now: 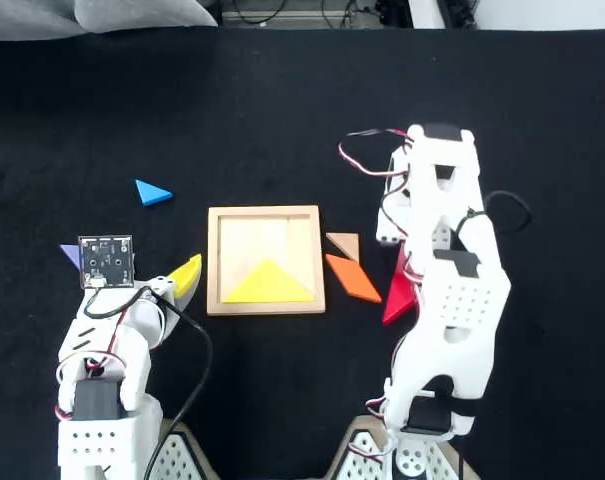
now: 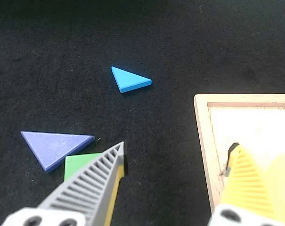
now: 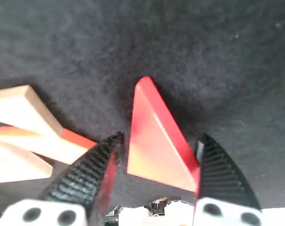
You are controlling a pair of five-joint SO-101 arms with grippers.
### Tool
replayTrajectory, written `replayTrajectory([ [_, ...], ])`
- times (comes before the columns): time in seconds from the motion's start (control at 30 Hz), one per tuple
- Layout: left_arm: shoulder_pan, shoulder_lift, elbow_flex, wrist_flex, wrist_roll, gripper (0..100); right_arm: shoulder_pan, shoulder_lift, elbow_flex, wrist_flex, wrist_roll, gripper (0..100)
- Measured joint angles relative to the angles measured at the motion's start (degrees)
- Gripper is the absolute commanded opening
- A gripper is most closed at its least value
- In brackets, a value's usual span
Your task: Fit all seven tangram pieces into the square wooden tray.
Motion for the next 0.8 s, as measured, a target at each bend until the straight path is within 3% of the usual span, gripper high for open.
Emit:
replayTrajectory([
  [0.1,0.0,0.0,0.0,0.0,0.0,34,0.09,0.0,0.0,-0.35,0.0,8.1],
  [0.63,0.0,0.0,0.0,0.0,0.0,34,0.09,-0.18,-4.04,-0.18,0.0,3.7],
  [0.8,0.0,0.0,0.0,0.0,0.0,34,-2.2,-7.3,-4.66,-0.18,5.36,2.8],
])
